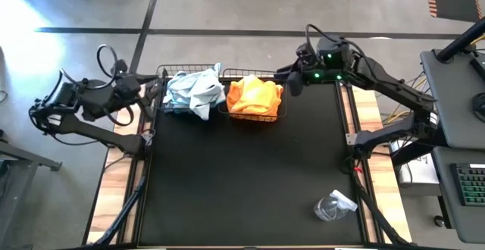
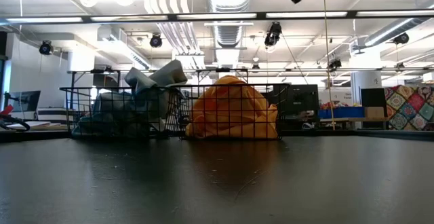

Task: Sort microfiber towel by color & place in baskets
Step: Return to Home Position

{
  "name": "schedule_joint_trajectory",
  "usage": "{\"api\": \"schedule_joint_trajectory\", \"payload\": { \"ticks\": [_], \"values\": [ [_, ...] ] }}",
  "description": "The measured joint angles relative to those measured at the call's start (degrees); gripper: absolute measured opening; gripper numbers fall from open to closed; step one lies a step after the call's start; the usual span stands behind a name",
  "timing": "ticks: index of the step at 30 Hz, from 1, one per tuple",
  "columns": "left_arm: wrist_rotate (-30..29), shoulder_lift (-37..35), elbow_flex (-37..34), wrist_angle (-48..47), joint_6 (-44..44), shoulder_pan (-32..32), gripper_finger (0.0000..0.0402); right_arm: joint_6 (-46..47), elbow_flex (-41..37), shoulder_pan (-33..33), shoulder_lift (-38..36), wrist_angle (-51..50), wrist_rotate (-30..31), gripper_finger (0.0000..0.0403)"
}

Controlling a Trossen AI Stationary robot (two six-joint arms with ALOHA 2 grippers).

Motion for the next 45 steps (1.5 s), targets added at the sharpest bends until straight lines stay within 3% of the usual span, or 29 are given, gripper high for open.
{"api": "schedule_joint_trajectory", "payload": {
  "ticks": [12, 25, 32, 41, 45],
  "values": [
    [0.00, -5.76, 0.98, -5.85, 0.00, 0.02, 0.0158, 2.20, 0.00, 0.94, -1.16, -9.00, 0.06, 0.0125],
    [0.00, -13.65, 0.92, -6.18, -1.91, 0.00, 0.0158, -0.78, 0.00, 0.91, -3.29, -18.25, 0.25, 0.0125],
    [-0.02, -17.16, -0.28, -6.41, -3.77, 0.02, 0.0158, -1.32, 0.00, 0.89, -5.37, -26.83, 3.61, 0.0125],
    [0.00, -20.10, -0.75, -6.36, -14.73, 0.00, 0.0158, 9.40, 0.00, 0.91, -6.79, -35.34, 2.92, 0.0125],
    [0.00, -20.54, -0.75, -6.24, -14.87, 0.01, 0.0158, 8.13, 0.00, 0.89, -6.86, -35.17, 3.25, 0.0125]
  ]
}}
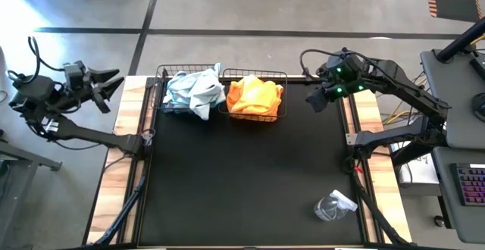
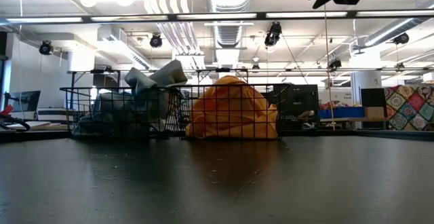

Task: Sort microfiber towel by color & place in baskets
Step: Return to Home Position

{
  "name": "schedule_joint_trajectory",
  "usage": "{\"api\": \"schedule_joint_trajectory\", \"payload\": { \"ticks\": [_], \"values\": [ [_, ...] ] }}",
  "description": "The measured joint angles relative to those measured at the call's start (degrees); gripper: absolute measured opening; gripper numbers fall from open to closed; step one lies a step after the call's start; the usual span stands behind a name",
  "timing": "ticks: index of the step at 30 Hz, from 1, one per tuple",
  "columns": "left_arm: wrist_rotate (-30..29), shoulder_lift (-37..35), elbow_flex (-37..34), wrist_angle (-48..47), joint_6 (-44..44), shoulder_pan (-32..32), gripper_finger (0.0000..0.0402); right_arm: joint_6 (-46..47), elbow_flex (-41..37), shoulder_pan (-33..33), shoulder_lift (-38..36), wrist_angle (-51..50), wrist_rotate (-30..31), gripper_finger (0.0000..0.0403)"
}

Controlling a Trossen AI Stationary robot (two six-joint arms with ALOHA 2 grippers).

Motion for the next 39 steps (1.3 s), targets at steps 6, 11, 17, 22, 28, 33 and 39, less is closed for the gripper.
{"api": "schedule_joint_trajectory", "payload": {
  "ticks": [6, 11, 17, 22, 28, 33, 39],
  "values": [
    [0.00, 0.02, 0.00, 0.10, 0.01, 0.01, 0.0158, -5.54, 0.00, 0.00, 0.59, 3.10, 0.28, 0.0125],
    [0.00, 0.18, -0.02, 0.08, 0.40, -0.01, 0.0158, -10.73, 0.00, 0.00, 0.10, 8.00, -1.31, 0.0125],
    [0.00, 0.19, 0.09, 0.09, 0.42, 0.01, 0.0158, -13.06, 0.00, 0.00, -1.16, 10.56, -4.88, 0.0125],
    [7.38, 0.09, 0.07, -0.11, -0.40, 0.01, 0.0158, -13.60, 0.00, 0.00, -3.03, 10.65, -4.96, 0.0125],
    [16.47, -0.42, -1.07, -0.12, -0.15, 0.01, 0.0158, -15.64, -0.45, 0.00, -5.40, 12.45, -5.48, 0.0125],
    [16.55, -0.94, -2.79, 0.13, -0.72, 0.00, 0.0158, -17.16, -3.09, -0.01, -7.79, 17.68, -10.26, 0.0125],
    [17.43, -5.56, -8.38, 3.88, -1.03, 0.01, 0.0158, -16.04, -10.12, 0.00, -12.08, 24.05, -13.38, 0.0125]
  ]
}}
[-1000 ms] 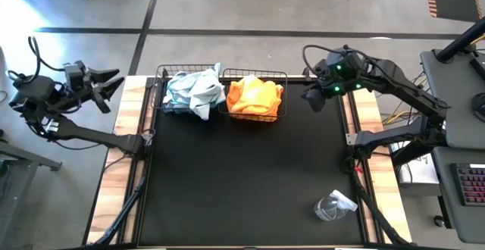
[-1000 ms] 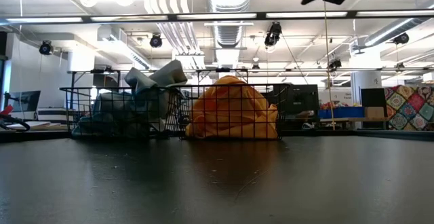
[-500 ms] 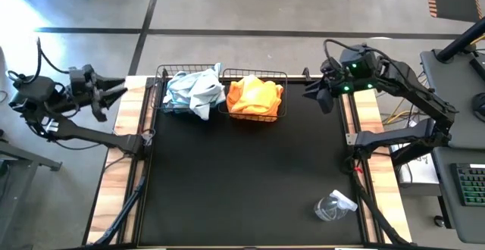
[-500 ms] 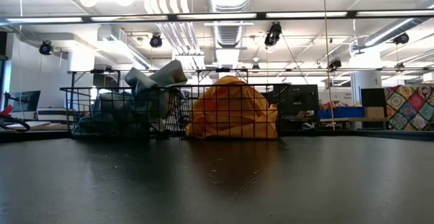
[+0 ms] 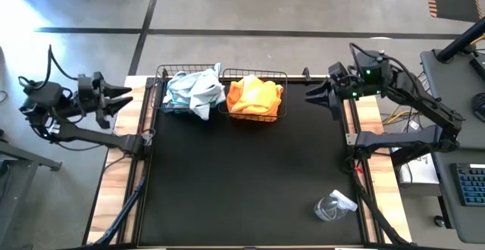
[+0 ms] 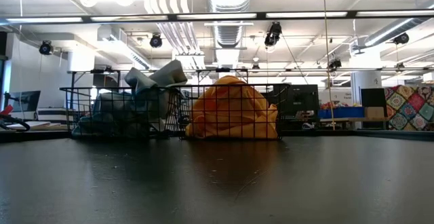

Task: Sort microfiber towel by color & place in baskets
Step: Return to Home Position

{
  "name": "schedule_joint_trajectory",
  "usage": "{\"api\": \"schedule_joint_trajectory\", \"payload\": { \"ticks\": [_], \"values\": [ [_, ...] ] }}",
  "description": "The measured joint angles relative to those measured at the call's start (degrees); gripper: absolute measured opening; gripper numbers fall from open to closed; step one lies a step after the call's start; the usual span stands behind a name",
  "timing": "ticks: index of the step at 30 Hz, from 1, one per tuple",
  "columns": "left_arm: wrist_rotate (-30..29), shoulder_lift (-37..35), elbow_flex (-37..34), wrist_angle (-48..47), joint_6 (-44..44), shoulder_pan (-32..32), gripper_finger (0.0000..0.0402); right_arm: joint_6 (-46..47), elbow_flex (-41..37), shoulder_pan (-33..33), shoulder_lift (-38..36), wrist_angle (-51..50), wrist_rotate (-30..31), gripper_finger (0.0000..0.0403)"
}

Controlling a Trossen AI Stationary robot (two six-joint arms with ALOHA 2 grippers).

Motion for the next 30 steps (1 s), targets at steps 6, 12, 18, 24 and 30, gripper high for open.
{"api": "schedule_joint_trajectory", "payload": {
  "ticks": [6, 12, 18, 24, 30],
  "values": [
    [4.68, -8.66, -8.89, 10.39, 3.58, 0.00, 0.0158, 2.74, -8.31, -0.01, -5.02, 6.79, -0.56, 0.0125],
    [9.60, -17.82, -18.69, 20.40, 6.39, -0.02, 0.0158, 6.12, -17.54, -0.02, -10.56, 18.57, -4.74, 0.0125],
    [11.57, -17.29, -22.90, 24.17, 4.60, -0.04, 0.0158, 10.08, -26.31, -0.04, -16.38, 28.92, -6.82, 0.0125],
    [13.68, -16.55, -25.40, 26.88, 4.47, -0.04, 0.0158, 13.00, -33.69, -0.13, -21.04, 32.85, -6.58, 0.0125],
    [15.40, -16.67, -28.97, 30.94, 2.69, -0.04, 0.0158, 14.10, -40.12, -0.13, -25.37, 33.09, -6.39, 0.0125]
  ]
}}
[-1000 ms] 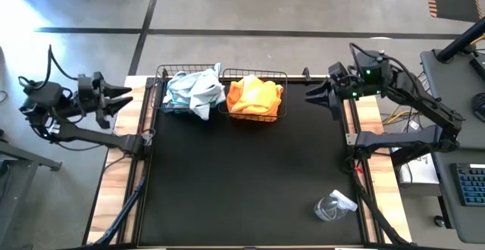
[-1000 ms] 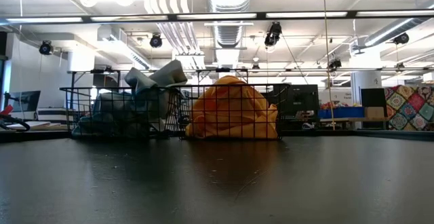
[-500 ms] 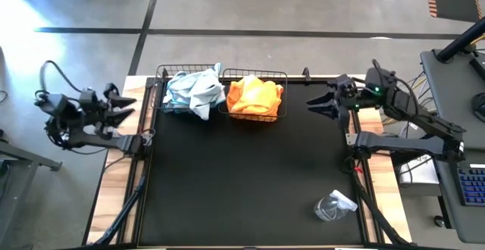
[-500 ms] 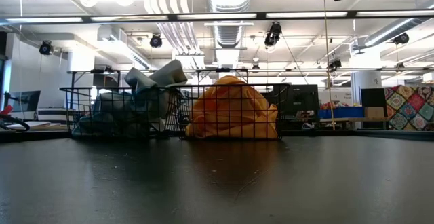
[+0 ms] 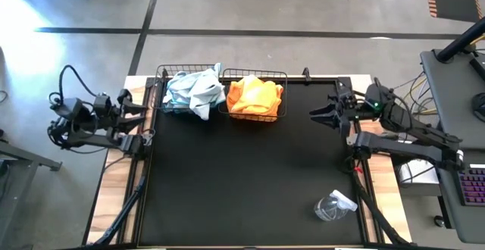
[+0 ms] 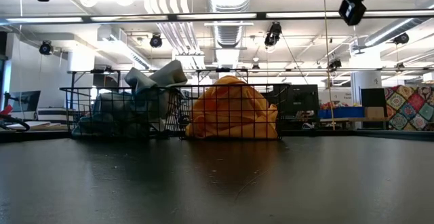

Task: Sort microfiber towel by color & place in baskets
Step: Return to Home Position

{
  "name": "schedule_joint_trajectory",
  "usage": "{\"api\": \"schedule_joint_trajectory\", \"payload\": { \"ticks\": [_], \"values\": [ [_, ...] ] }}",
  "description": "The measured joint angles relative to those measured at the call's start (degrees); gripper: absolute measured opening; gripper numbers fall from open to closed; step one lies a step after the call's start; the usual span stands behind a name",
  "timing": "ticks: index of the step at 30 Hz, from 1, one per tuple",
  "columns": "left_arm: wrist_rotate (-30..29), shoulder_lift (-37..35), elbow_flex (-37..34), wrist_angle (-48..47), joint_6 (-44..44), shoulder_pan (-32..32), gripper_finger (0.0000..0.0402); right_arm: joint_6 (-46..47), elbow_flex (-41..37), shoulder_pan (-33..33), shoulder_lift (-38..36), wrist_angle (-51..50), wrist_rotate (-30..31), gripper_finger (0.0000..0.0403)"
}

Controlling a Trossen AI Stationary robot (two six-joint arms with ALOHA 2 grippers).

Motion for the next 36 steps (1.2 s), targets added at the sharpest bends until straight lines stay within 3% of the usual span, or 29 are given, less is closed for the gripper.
{"api": "schedule_joint_trajectory", "payload": {
  "ticks": [13, 22, 31, 36],
  "values": [
    [2.25, 0.01, -15.75, 19.93, -2.03, 0.00, 0.0158, 3.13, -9.35, 0.00, -10.29, 1.08, -2.79, 0.0125],
    [10.93, 0.03, -27.65, 40.85, -2.36, -0.02, 0.0158, 3.70, -14.42, 0.01, -18.60, 1.03, -6.67, 0.0125],
    [10.30, 0.10, -34.62, 47.42, -5.21, -0.02, 0.0158, 3.60, -19.91, 0.02, -25.52, 0.62, -6.73, 0.0125],
    [10.25, 0.21, -36.18, 49.22, -5.26, -0.01, 0.0158, 4.93, -23.79, 0.02, -25.12, 0.90, -7.73, 0.0125]
  ]
}}
